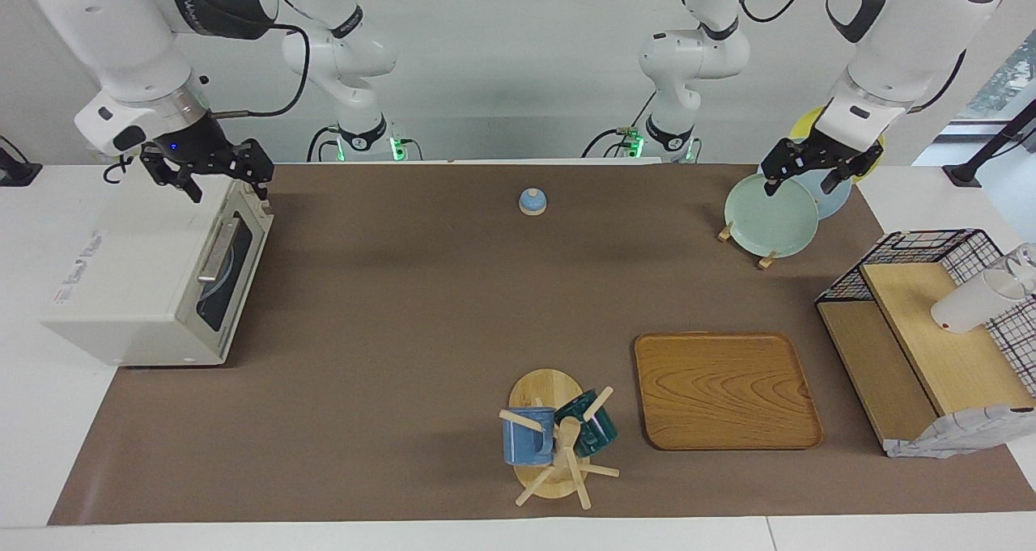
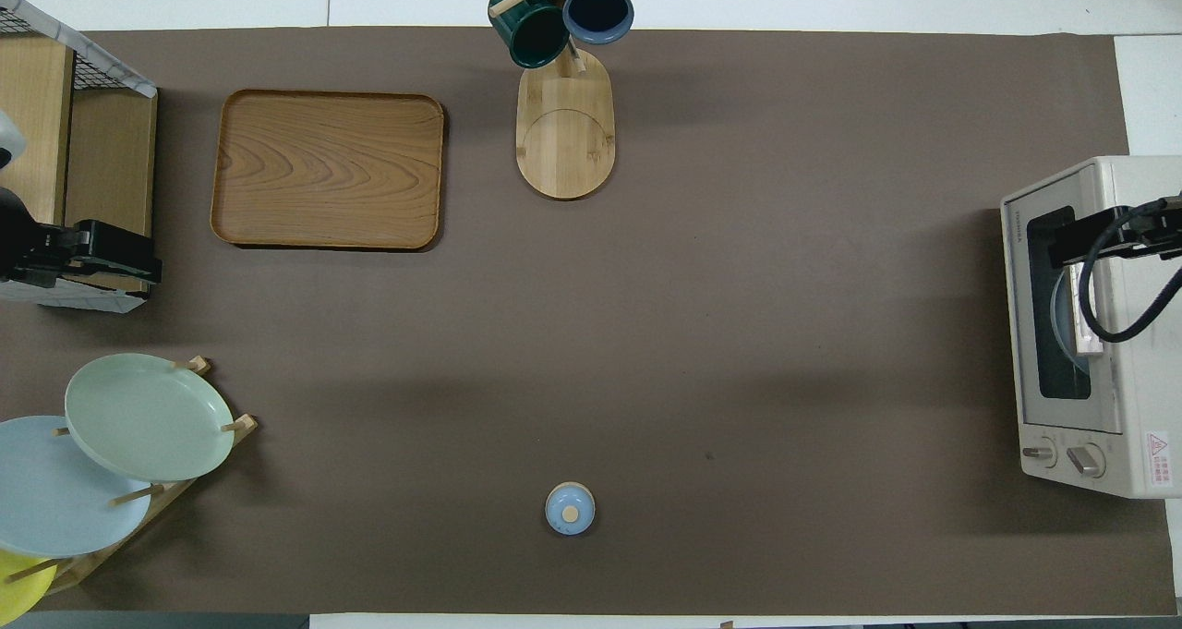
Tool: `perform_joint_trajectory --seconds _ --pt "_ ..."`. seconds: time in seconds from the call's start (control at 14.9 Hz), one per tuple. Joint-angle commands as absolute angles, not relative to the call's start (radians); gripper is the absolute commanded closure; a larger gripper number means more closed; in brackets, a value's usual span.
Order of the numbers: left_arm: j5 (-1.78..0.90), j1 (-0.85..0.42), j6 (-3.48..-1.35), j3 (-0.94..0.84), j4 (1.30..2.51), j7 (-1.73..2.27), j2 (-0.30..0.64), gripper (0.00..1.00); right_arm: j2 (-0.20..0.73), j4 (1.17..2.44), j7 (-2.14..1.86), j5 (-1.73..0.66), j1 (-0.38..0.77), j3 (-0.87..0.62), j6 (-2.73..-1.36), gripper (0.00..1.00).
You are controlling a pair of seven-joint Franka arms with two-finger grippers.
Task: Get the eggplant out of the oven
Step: 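Reach the right gripper toward the toaster oven door handle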
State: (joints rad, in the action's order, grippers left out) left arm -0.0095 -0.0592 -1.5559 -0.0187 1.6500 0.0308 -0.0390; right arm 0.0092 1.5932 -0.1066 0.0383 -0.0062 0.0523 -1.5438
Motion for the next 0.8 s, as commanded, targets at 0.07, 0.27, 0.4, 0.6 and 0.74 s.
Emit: perform_joint_trajectory --seconds 0.07,0.27,0.4,0.6,0.74 --pt "-0.015 -0.052 -1.549 -0.020 1.654 0.020 -0.049 0.00 0.014 1.583 -0.112 0.051 -0.012 0.048 -1.546 0.00" --pt "-0.015 -0.052 -1.549 -0.020 1.655 0.020 -0.049 0.00 0.012 1.583 -0.109 0.055 -0.008 0.048 -1.548 0.00" --pt "-0.015 -0.051 -1.549 -0.020 1.654 0.020 -0.049 0.00 0.005 1.594 -0.109 0.054 -0.009 0.046 -1.552 0.00" --pt "-0.015 -0.052 -1.549 -0.021 1.654 0.020 -0.049 0.00 0.003 1.603 -0.121 0.038 -0.009 0.043 -1.568 0.00" --pt "-0.015 -0.052 -1.549 -0.021 1.654 0.020 -0.049 0.00 -0.012 1.638 -0.126 0.038 -0.002 0.043 -1.603 0.69"
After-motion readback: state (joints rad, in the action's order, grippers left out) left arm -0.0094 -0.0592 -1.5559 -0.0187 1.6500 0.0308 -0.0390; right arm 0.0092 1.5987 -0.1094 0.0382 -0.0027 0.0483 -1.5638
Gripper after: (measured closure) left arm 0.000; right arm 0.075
